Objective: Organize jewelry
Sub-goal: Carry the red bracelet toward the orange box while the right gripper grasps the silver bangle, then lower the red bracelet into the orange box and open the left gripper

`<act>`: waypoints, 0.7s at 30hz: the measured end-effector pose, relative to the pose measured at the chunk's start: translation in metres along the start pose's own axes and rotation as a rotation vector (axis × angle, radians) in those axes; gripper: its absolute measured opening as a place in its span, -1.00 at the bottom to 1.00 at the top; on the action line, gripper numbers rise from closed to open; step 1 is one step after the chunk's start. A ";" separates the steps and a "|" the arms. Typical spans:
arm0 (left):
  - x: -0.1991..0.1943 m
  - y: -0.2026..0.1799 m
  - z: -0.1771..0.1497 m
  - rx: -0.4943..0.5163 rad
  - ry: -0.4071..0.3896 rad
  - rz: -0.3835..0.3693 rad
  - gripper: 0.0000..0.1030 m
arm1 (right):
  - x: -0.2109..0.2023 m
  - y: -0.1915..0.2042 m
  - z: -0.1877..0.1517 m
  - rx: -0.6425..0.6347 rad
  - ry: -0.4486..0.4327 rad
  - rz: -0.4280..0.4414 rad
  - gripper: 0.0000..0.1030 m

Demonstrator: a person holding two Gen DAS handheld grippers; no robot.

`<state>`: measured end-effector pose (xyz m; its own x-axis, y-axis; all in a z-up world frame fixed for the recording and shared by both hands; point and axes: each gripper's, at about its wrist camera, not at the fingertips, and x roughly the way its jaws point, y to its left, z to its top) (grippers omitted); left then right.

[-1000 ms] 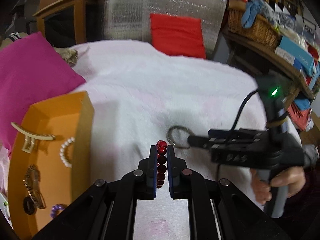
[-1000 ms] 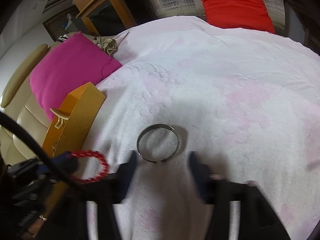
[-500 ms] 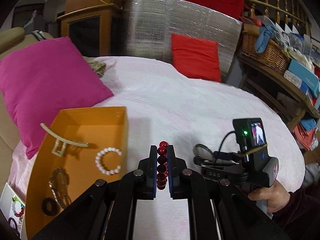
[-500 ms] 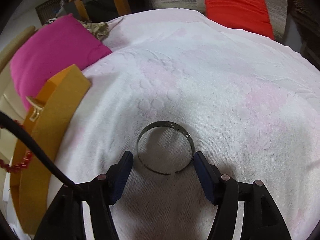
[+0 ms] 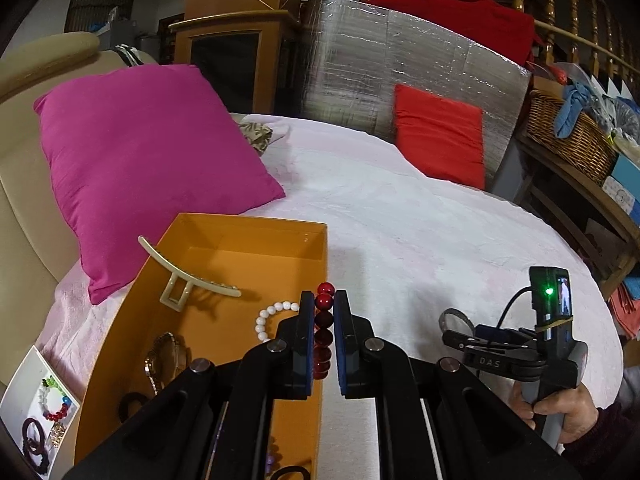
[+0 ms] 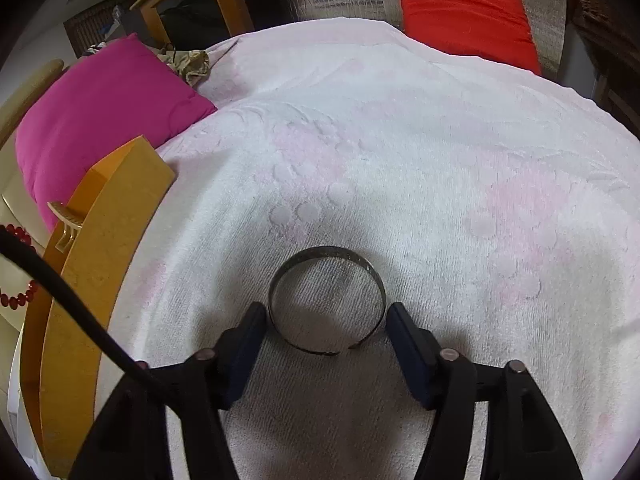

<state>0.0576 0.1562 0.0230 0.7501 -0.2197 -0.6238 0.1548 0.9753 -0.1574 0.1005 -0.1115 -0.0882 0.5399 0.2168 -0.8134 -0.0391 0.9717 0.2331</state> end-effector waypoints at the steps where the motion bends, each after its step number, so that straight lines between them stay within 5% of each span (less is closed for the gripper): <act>1: 0.000 0.002 0.000 -0.001 0.000 0.004 -0.82 | 0.000 0.000 0.000 0.003 0.001 -0.001 0.36; 13: 0.005 0.038 0.000 -0.071 0.020 0.073 -0.82 | 0.001 0.005 -0.003 -0.022 -0.020 -0.030 0.18; 21: 0.011 0.046 -0.004 -0.092 0.057 0.075 -0.82 | -0.018 0.014 -0.004 -0.017 -0.057 0.031 0.18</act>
<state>0.0708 0.1987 0.0057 0.7194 -0.1494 -0.6783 0.0377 0.9835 -0.1767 0.0871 -0.1014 -0.0726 0.5849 0.2418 -0.7742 -0.0710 0.9661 0.2481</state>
